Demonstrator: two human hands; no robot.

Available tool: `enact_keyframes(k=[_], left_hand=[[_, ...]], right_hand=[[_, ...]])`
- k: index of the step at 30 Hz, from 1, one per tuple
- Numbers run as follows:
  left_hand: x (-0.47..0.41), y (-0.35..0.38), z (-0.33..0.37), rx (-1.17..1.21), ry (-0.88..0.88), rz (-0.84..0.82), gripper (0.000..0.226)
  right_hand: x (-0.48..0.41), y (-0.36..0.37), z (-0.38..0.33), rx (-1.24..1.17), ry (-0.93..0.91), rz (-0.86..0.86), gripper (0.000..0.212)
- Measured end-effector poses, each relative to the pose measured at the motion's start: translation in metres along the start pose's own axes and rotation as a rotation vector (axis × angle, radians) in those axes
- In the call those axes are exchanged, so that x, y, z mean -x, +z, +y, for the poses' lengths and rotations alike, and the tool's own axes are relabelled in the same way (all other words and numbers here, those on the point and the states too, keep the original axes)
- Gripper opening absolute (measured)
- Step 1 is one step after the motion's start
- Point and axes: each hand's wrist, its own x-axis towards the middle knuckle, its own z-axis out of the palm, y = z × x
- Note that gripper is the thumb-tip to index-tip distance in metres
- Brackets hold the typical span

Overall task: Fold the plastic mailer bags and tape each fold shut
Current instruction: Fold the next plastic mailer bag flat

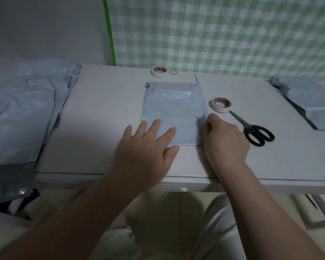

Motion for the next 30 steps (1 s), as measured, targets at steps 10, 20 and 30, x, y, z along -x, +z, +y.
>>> enact_keyframes(k=[10,20,30], left_hand=[[0.001,-0.003,-0.002,-0.002,0.029,-0.046,0.065],[0.001,-0.011,-0.005,-0.030,0.119,-0.097,0.063],[0.000,-0.016,-0.002,-0.024,0.103,-0.142,0.065]], right_hand=[[0.002,-0.002,-0.002,-0.007,0.028,-0.013,0.020],[0.008,-0.002,-0.002,-0.098,0.013,0.070,0.027],[0.051,0.004,-0.003,-0.278,-0.453,0.177,0.030]])
